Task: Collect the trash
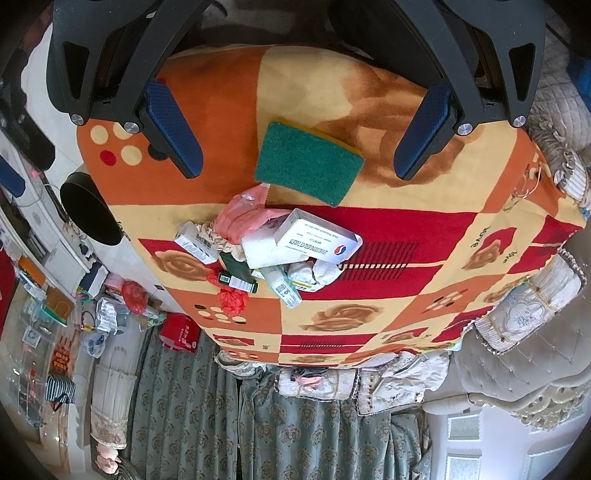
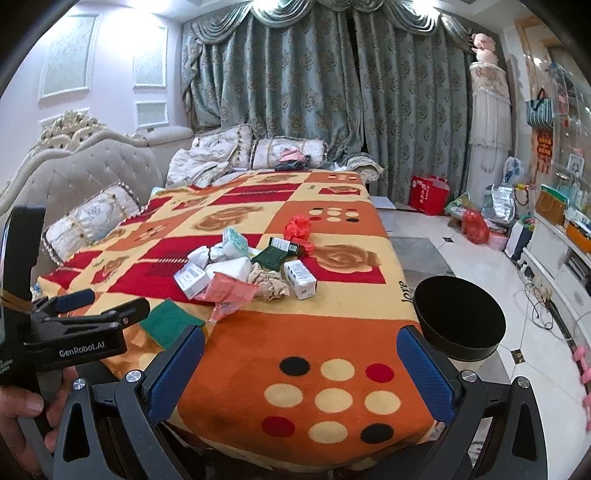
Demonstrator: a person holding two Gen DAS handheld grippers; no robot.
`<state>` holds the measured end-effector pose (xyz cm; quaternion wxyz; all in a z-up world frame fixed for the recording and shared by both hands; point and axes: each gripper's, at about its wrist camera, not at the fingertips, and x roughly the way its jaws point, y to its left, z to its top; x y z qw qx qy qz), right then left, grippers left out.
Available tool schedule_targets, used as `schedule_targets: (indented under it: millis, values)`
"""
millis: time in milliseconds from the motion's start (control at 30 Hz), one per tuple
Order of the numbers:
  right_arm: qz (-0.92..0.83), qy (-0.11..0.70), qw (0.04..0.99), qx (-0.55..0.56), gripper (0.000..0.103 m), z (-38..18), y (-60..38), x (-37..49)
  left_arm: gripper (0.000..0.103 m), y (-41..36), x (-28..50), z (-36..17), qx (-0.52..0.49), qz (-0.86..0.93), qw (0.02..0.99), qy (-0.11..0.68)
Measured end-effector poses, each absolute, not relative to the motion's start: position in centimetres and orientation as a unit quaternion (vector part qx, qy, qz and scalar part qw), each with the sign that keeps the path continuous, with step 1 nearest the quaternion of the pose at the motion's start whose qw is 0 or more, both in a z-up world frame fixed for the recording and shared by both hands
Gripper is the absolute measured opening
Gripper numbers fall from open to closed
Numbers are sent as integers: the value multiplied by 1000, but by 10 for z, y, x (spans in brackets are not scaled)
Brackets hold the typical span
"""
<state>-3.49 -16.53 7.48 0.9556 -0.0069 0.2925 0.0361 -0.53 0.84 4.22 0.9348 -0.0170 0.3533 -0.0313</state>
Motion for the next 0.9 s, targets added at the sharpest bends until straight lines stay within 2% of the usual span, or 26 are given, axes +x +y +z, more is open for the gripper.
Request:
schedule_targets:
  millis: [900]
  values:
    - [31,274,961,5,103,85,-171,-36,103,5,-4,38,-23,-33,932,359]
